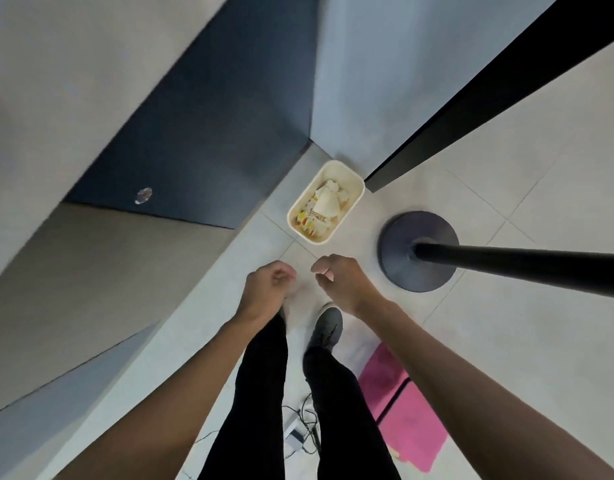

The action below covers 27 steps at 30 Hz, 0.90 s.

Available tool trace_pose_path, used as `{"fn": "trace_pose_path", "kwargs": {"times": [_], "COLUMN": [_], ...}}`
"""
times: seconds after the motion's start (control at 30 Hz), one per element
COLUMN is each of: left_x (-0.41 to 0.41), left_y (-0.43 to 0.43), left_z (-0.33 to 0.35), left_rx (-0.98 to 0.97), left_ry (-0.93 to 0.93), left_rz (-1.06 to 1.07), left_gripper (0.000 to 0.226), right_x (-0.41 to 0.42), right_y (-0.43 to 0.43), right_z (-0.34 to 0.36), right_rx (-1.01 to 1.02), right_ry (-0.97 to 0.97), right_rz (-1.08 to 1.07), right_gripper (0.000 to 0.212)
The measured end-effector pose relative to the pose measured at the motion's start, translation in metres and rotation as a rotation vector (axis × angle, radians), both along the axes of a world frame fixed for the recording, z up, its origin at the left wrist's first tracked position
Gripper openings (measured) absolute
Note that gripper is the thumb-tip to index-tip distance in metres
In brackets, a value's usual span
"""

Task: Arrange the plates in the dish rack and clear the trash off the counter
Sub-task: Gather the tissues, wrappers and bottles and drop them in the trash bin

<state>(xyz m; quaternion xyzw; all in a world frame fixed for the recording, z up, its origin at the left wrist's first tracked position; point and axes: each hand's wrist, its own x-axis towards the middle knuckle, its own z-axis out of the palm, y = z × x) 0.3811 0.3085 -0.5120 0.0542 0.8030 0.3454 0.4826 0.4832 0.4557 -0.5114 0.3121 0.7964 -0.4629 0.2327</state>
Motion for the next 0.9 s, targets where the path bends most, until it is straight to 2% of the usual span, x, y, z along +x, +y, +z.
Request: {"fn": "trace_pose_path", "kwargs": {"times": [0.17, 0.4, 0.67, 0.77, 0.9], "left_x": [0.024, 0.04, 0.058, 0.058, 0.046], "left_y": [-0.052, -0.14, -0.227, -0.267, -0.331], "left_z": [0.107, 0.226, 0.308, 0.33, 0.35], "left_rx": [0.039, 0.046, 0.085, 0.129, 0.176], "left_ry": [0.149, 0.353, 0.509, 0.535, 0.585], "left_rz": [-0.013, 0.238, 0.533, 0.688, 0.818], "left_gripper": [0.029, 0.027, 0.02, 0.022, 0.026], "right_x": [0.005, -0.021, -0.056, -0.075, -0.104], "right_y": [-0.024, -0.089, -0.19, -0.229, -0.287], "right_z": [0.101, 0.221, 0.294, 0.314, 0.336], "right_rx": [-0.038, -0.099, -0.091, -0.11, -0.135], "right_ry": [0.083, 0.275, 0.406, 0.485, 0.496], "right_rz": [0.058, 0.34, 0.675, 0.747, 0.789], "right_gripper": [0.02, 0.019, 0.019, 0.016, 0.017]}}
